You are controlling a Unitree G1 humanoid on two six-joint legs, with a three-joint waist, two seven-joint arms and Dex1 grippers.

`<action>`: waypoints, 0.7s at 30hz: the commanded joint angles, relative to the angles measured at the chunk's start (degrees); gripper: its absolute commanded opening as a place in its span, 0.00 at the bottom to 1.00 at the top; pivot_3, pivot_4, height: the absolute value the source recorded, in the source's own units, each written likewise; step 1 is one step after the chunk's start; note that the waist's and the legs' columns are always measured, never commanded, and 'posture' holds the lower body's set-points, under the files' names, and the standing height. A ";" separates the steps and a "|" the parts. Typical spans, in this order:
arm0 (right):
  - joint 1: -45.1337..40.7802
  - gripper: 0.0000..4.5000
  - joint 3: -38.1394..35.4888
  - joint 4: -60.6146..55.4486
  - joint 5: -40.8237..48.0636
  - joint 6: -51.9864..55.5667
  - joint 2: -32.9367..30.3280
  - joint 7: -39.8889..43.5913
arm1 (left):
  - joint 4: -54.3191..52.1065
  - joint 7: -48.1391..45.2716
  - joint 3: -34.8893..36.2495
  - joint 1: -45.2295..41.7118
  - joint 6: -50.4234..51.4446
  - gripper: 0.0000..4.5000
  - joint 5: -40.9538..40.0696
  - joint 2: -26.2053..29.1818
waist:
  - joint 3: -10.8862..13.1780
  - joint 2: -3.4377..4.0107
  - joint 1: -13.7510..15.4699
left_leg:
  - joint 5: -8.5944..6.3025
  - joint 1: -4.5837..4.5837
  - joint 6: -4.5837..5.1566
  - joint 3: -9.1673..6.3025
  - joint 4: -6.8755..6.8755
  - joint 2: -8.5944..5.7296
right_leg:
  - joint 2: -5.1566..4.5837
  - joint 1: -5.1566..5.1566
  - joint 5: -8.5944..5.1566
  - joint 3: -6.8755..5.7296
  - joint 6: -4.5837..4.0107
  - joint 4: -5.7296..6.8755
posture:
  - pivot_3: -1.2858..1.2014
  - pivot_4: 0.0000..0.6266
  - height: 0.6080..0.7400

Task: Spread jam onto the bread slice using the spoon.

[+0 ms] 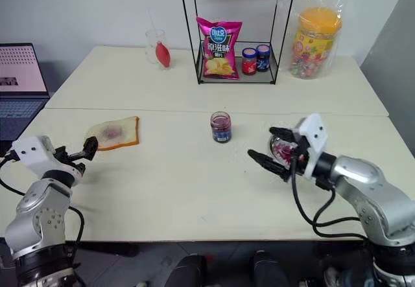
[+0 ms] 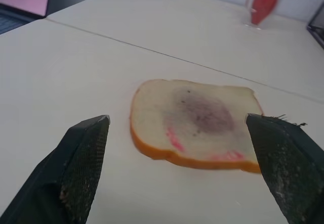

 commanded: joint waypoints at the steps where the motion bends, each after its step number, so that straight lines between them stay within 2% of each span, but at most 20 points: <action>1: -5.15 0.99 4.88 1.33 -2.98 0.45 0.21 1.29 | 9.30 2.97 1.25 -6.63 -0.92 1.00 0.63 2.51 | -0.02 -0.04 -0.02 | 0.00 0.01 0.00 0.00 0.00 0.00 | 0.01 0.01 0.01 0.00 -0.01 0.00 | 0.52 0.24 1.00; 11: -7.26 0.99 5.92 2.50 -4.54 0.38 0.09 3.69 | 29.07 5.39 -2.32 -18.98 -1.66 1.00 3.66 4.62 | -0.03 -0.11 -0.02 | -0.03 -0.14 -0.04 -0.05 -0.06 -0.01 | -0.02 -0.08 0.01 -0.06 0.01 -0.08 | 0.52 0.24 1.00; 18: -7.23 0.99 5.42 1.64 -4.16 1.05 -1.05 5.23 | 36.66 6.87 -3.42 -23.80 -0.08 1.00 4.28 5.21 | -0.03 -0.11 -0.06 | -0.02 -0.07 -0.04 -0.05 -0.03 -0.01 | -0.01 -0.06 0.01 -0.06 0.05 0.00 | 0.52 0.24 1.00; 21: -7.33 1.00 4.84 1.89 -4.26 1.01 -1.77 5.99 | 37.31 8.65 -2.72 -24.50 0.89 0.89 3.87 5.10 | -0.03 -0.11 -0.09 | -0.02 -0.06 -0.04 -0.05 -0.04 -0.01 | -0.01 -0.05 0.01 -0.05 0.05 0.00 | 0.52 0.24 1.00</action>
